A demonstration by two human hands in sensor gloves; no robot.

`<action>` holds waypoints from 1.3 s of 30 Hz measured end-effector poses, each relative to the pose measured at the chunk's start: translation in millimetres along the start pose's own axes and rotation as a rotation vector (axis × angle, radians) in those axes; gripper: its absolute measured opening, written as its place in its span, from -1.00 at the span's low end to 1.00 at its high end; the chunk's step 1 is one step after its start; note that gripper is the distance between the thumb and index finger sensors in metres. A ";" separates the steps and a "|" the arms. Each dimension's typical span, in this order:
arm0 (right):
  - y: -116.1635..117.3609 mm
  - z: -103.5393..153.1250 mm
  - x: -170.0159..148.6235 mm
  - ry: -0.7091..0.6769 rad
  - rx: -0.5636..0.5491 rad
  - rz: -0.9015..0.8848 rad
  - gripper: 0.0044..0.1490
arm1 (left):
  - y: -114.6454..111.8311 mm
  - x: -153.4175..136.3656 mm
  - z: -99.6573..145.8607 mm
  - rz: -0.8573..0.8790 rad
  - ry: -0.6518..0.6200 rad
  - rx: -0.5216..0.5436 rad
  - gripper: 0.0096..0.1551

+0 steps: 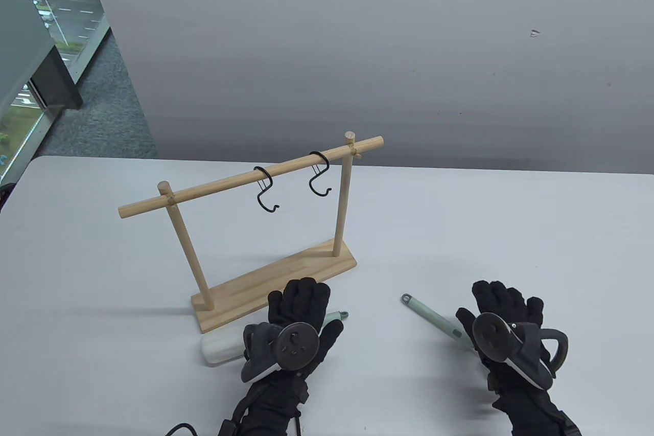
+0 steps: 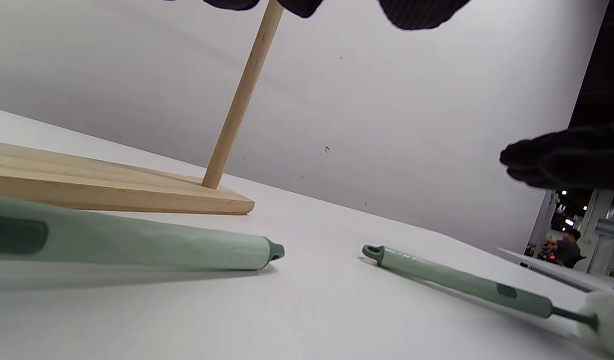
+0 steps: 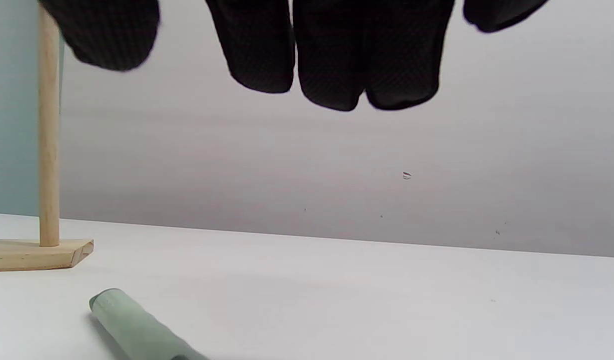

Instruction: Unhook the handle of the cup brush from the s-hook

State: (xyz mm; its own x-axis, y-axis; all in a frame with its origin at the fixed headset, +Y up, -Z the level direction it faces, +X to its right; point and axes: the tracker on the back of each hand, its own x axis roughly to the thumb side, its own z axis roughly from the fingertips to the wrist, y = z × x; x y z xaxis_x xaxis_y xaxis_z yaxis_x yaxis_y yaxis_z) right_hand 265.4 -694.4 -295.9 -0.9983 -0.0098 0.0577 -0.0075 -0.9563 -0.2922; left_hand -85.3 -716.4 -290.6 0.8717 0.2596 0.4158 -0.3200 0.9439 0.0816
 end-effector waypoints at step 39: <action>46.8 7.8 19.0 -0.177 0.207 0.197 0.08 | -34.3 9.0 -2.6 -0.433 0.080 -0.315 0.07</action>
State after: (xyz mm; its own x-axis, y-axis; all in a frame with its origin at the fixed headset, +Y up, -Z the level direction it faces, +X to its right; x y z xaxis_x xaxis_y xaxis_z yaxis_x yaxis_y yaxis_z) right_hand 246.5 -741.6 -301.1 -0.9538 -0.2336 0.1891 0.2148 -0.9699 -0.1150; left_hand -65.5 -745.9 -292.0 0.9286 -0.1636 0.3330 0.1909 0.9803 -0.0509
